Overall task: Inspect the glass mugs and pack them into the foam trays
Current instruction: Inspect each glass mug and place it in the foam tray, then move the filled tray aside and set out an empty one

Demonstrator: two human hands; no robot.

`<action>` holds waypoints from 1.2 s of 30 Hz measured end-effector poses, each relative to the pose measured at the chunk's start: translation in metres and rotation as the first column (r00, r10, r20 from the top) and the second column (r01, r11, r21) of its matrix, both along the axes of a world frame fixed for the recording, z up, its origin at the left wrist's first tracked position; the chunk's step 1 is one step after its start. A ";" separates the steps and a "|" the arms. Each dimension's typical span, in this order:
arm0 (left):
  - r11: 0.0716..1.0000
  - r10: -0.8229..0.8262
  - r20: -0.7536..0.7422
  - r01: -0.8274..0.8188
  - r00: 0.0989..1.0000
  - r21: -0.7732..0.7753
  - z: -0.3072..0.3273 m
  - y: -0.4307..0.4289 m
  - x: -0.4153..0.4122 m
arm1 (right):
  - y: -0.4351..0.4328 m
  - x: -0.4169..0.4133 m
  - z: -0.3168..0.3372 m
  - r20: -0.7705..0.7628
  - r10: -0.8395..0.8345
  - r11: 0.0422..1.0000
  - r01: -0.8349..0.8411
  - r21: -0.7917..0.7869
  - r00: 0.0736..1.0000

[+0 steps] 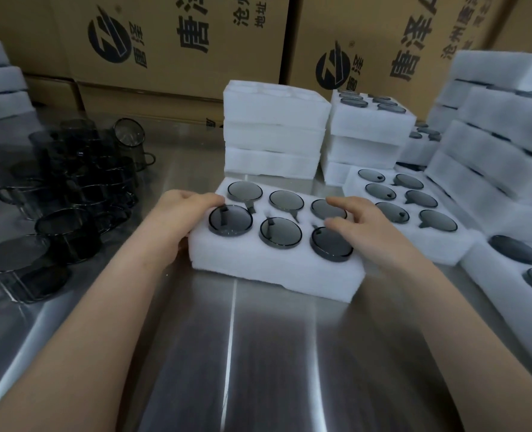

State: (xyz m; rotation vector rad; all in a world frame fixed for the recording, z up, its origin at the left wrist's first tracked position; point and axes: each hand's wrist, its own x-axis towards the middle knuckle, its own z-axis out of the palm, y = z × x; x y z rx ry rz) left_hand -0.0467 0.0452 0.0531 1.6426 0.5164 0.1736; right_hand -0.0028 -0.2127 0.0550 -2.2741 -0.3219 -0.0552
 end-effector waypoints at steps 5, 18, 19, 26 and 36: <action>0.934 0.010 0.147 0.044 0.989 -0.355 -0.002 0.015 0.001 | -0.015 -0.004 0.008 -0.006 0.126 0.991 -0.126 -0.044 0.992; 0.640 0.045 0.427 0.302 0.903 -0.706 -0.011 0.008 0.006 | -0.023 -0.019 -0.020 0.435 0.408 0.792 -0.073 -0.606 0.803; 0.648 0.048 0.442 0.309 0.896 -0.696 -0.011 0.007 0.007 | -0.021 -0.020 -0.021 0.476 0.420 0.790 -0.053 -0.611 0.773; 0.742 0.083 0.402 0.213 0.912 -0.635 -0.015 0.004 0.012 | -0.017 -0.013 -0.027 0.380 0.496 0.803 -0.245 -0.544 0.780; 0.561 0.028 0.566 0.456 0.824 -0.691 -0.011 -0.012 0.013 | -0.001 -0.037 0.002 0.591 0.319 0.919 -0.091 -0.383 0.741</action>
